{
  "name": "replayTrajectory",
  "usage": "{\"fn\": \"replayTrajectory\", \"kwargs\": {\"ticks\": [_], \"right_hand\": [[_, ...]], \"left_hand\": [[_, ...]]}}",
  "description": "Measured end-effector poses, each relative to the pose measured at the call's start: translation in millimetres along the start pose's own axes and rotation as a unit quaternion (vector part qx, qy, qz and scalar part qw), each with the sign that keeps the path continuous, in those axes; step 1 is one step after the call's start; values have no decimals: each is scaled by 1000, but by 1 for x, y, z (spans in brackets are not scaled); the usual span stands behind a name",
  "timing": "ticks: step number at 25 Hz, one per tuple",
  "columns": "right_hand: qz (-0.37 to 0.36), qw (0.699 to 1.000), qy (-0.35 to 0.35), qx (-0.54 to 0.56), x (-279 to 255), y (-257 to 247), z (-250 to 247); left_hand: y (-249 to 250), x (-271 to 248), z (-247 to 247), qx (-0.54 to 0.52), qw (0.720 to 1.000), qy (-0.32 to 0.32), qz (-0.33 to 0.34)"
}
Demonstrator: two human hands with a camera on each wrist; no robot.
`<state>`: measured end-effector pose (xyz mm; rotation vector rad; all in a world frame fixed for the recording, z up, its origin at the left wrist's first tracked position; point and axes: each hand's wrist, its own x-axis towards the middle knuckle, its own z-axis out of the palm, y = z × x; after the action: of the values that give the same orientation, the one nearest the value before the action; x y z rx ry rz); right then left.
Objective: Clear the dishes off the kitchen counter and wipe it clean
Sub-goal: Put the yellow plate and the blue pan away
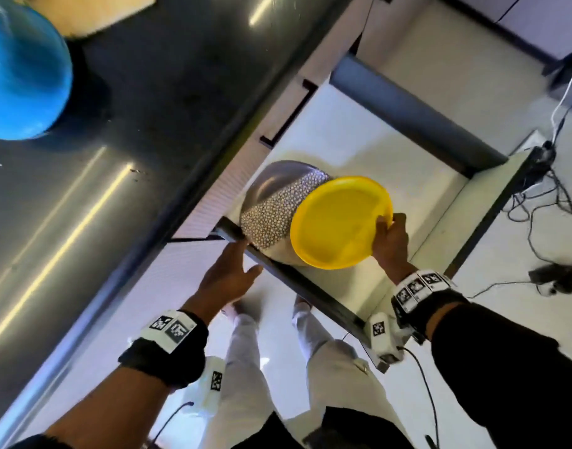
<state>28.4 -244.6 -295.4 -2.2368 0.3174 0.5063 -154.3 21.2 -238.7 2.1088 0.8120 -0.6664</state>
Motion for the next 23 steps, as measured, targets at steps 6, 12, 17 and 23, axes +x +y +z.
{"fn": "replayTrajectory", "kwargs": {"ticks": [6,12,17,23], "right_hand": [[86,984,-142,-58,30,16,77],[-48,966,-196,-164,25,-33,58],[-137,979,-125,82,11,-133,12],[-326,931,-25,161,2,-261,-45]], "left_hand": [[-16,2,2,14,999,14,-26],[59,-27,-57,-4,991,67,120],[145,-61,-141,35,963,139,228],[200,-39,-219,98,925,253,266]]}}
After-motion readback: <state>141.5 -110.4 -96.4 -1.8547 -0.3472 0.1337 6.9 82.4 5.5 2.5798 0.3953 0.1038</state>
